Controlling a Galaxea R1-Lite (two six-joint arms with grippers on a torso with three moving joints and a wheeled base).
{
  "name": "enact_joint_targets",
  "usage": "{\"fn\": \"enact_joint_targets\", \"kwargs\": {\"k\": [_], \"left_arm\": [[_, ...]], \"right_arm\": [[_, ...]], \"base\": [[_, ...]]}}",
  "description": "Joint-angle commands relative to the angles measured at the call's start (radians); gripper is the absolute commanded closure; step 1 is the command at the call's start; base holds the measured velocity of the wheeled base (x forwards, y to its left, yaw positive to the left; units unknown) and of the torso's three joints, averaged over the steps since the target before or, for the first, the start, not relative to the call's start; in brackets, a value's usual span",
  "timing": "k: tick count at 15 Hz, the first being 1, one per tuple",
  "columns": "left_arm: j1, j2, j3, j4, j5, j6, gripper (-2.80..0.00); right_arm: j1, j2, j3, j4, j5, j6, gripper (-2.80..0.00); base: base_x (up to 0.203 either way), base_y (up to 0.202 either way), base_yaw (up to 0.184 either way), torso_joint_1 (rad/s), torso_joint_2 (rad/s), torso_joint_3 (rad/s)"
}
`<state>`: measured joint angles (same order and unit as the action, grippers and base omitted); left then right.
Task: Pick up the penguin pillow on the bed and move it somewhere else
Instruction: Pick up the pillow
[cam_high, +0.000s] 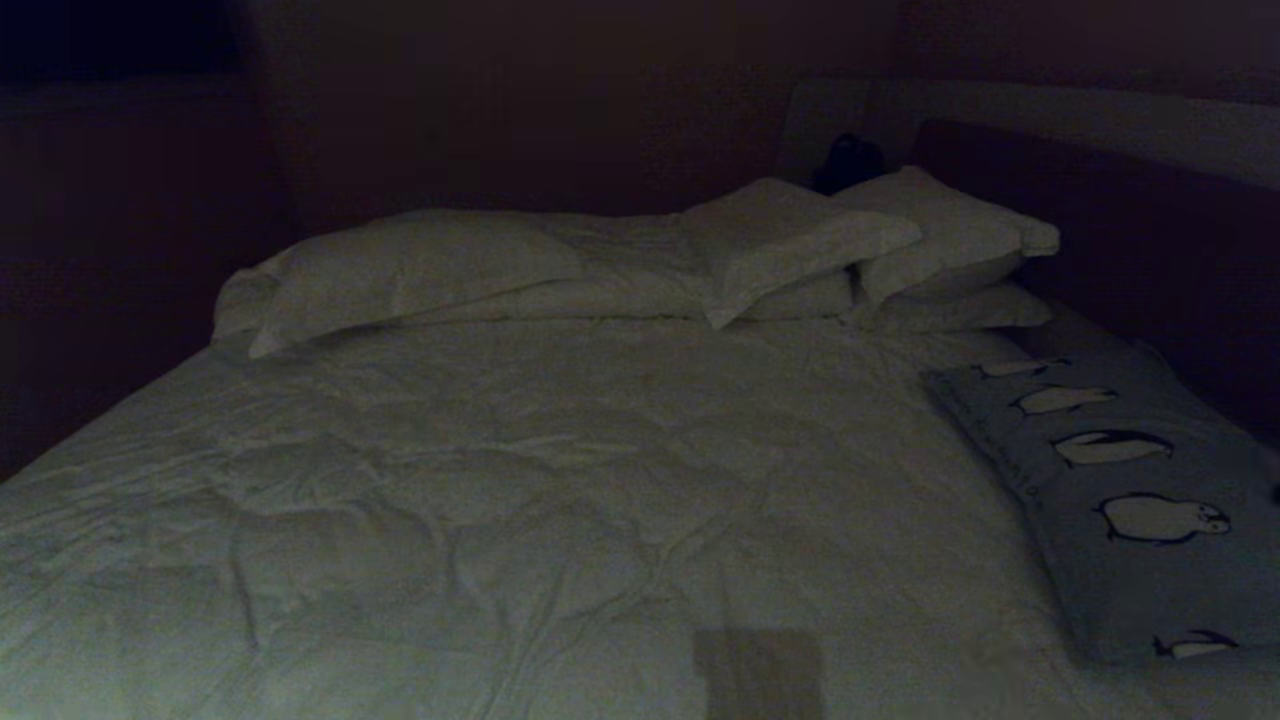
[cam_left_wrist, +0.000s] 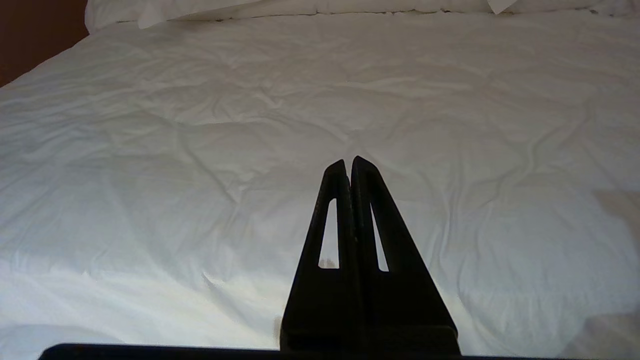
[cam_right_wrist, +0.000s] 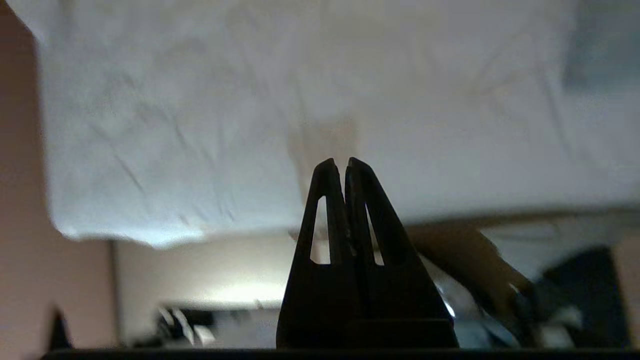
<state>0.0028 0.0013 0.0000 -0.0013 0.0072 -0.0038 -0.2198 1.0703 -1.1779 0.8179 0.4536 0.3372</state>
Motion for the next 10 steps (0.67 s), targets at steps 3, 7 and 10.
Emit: {"fn": "enact_joint_targets", "kwargs": {"k": [3,7,10], "left_arm": [[0.000,0.000,0.000,0.000,0.000,-0.001,0.00],[0.000,0.000,0.000,0.000,0.000,-0.001,0.00],[0.000,0.000,0.000,0.000,0.000,-0.001,0.00]], "right_arm": [[0.001,-0.328,0.136,0.230,0.005,-0.421,0.00],[0.032,-0.513,0.246,0.230,0.006,-0.437,0.00],[0.092,-0.649,0.282,0.231,0.006,-0.426,0.00]], "base": [[0.000,0.000,0.000,0.000,0.00,0.000],[0.000,0.000,0.000,0.000,0.00,0.000],[0.000,0.000,0.000,0.000,0.00,0.000]]}}
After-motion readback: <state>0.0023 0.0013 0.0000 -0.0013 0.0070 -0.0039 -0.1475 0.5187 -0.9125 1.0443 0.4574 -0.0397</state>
